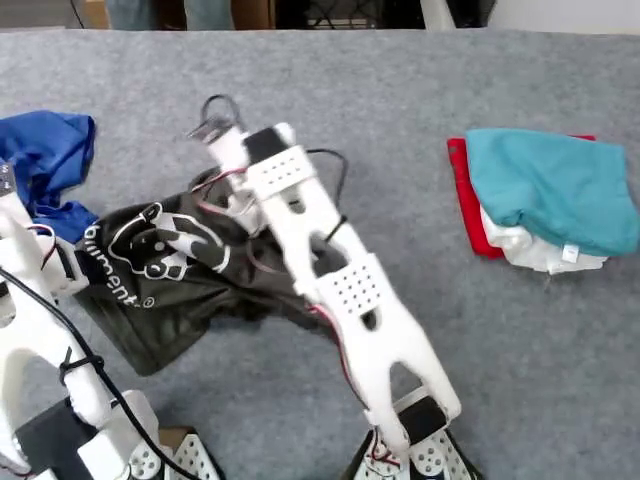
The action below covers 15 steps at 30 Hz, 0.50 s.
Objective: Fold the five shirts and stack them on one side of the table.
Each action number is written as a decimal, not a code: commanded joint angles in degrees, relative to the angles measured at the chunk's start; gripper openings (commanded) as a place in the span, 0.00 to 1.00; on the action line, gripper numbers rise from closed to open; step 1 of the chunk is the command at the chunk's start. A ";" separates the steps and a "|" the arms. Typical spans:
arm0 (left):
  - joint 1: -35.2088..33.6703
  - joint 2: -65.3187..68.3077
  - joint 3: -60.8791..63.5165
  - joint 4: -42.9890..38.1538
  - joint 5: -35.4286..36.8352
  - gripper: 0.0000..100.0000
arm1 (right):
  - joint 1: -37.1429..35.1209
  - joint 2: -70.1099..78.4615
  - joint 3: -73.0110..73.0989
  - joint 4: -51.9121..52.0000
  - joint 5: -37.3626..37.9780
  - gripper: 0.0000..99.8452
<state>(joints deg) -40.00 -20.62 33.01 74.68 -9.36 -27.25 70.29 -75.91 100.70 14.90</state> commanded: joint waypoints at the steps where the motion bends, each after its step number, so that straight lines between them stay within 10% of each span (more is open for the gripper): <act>1: -0.13 -2.02 -0.13 -1.93 0.44 0.29 | 8.09 -1.89 -3.12 0.53 -0.53 0.01; 9: 2.07 -1.93 0.48 -5.19 0.44 0.29 | 23.30 -4.53 -3.12 0.44 1.14 0.04; 15: 13.32 -1.93 6.73 -9.67 1.41 0.29 | 28.75 -6.64 -3.21 0.53 4.48 0.37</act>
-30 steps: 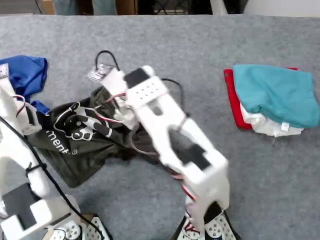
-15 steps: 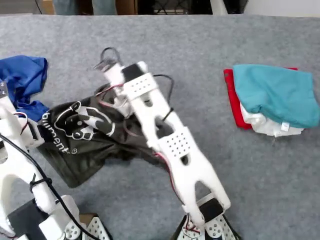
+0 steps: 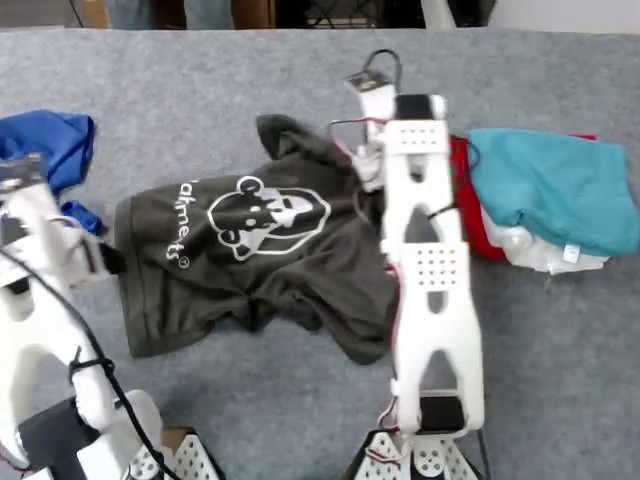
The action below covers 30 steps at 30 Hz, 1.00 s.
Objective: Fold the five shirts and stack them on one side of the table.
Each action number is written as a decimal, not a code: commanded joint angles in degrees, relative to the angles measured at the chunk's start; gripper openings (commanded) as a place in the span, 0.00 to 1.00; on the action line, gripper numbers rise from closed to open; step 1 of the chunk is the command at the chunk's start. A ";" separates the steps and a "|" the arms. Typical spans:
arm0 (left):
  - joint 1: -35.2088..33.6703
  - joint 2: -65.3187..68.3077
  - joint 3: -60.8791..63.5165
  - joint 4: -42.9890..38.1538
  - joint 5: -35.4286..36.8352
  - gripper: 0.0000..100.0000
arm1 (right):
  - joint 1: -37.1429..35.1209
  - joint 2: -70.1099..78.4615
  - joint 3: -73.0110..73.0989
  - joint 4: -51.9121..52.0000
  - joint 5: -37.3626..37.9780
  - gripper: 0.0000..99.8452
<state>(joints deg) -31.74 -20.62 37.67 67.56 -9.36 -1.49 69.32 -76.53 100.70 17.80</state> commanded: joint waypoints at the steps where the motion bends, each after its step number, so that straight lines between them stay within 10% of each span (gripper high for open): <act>1: 6.73 -1.93 3.21 -3.60 2.64 0.29 | 3.60 -6.64 -2.59 0.53 2.64 0.41; 10: 18.95 -0.97 9.10 -7.21 5.36 0.28 | 2.64 -25.71 5.85 0.62 -0.97 0.24; 15: 22.64 6.86 9.71 -7.47 5.27 0.07 | -4.92 -36.70 27.03 -0.18 -2.81 0.01; 25: 22.99 18.64 7.43 -4.57 4.75 0.03 | -13.54 -35.03 58.77 -13.19 -3.43 0.02; 30: 22.37 12.40 12.79 -1.67 -2.46 0.03 | -11.25 -36.09 65.54 -2.46 -3.25 0.02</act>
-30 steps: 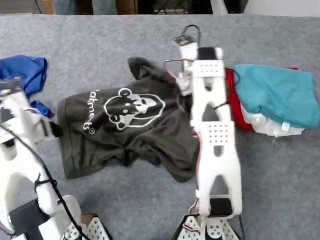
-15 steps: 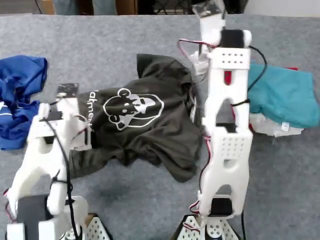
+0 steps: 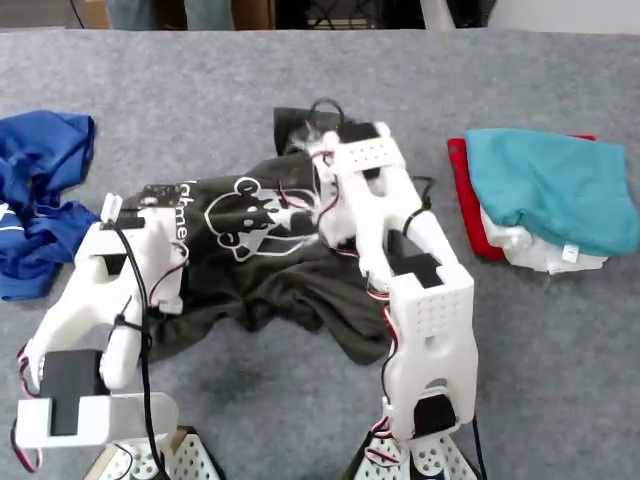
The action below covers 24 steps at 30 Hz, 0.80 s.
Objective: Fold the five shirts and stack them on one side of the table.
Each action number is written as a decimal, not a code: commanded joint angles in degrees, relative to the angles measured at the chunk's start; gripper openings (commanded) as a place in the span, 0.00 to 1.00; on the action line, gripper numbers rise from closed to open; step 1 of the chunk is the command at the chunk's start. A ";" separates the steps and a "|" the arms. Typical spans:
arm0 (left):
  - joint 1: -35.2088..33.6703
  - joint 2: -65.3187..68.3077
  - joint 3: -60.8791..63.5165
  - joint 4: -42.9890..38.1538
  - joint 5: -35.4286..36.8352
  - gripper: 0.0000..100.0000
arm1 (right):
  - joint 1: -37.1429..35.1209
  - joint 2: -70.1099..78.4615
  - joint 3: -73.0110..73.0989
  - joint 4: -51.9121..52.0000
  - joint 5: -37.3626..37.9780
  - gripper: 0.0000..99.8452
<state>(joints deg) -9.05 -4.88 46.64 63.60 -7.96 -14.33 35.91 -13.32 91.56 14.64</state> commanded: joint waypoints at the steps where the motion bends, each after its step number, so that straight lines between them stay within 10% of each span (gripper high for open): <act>1: -0.57 -5.27 5.14 3.25 -6.15 0.03 | 1.76 -3.21 3.47 10.20 0.53 0.02; 13: -13.23 -21.63 10.33 13.63 -27.52 0.03 | 12.66 -27.38 41.98 9.67 15.65 0.02; 24: -34.33 -31.91 5.05 29.27 -63.91 0.03 | 14.68 -53.85 45.41 9.67 25.49 0.02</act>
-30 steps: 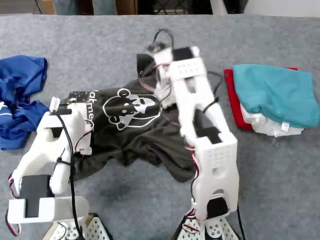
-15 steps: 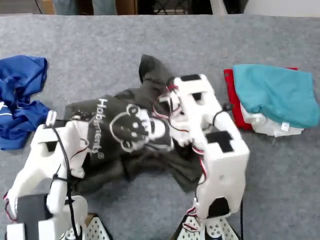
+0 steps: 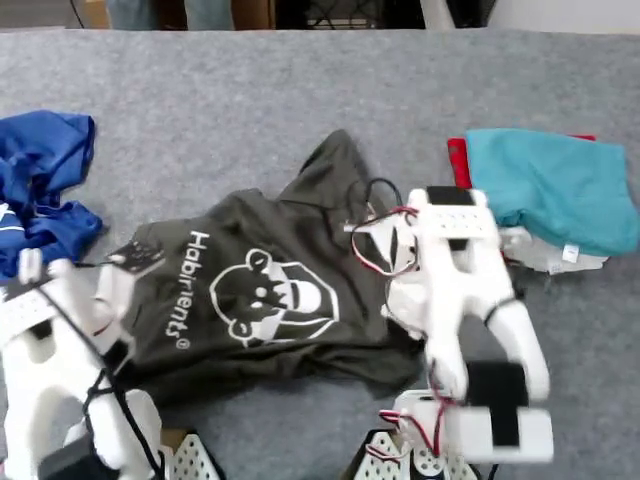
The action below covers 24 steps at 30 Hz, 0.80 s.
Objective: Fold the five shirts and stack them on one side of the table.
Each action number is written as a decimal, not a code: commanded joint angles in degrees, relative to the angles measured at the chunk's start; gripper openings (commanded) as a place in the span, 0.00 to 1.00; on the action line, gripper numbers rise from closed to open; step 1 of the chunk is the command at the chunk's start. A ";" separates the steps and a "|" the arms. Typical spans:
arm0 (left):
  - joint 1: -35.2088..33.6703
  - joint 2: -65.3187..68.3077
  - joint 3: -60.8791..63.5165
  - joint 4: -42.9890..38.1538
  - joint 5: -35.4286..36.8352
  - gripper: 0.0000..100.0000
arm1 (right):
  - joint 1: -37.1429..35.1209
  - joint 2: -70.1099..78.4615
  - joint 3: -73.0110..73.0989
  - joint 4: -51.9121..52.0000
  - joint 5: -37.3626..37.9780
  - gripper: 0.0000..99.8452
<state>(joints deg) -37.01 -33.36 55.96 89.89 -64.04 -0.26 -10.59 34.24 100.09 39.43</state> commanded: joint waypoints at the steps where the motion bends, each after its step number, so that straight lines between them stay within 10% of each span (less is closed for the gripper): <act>1: -8.66 -4.48 -5.58 3.60 -10.20 0.03 | 0.53 -9.27 -4.26 1.14 0.70 0.02; 18: -19.56 -9.23 -24.22 10.81 -9.41 0.23 | -14.68 31.08 -60.09 0.88 -26.37 0.02; 24: -6.81 -8.53 -32.13 9.41 12.84 0.23 | -13.80 47.96 -67.82 1.05 -27.43 0.02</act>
<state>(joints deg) -52.84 -41.45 28.35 99.91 -65.36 -14.77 32.13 -29.85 100.62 12.53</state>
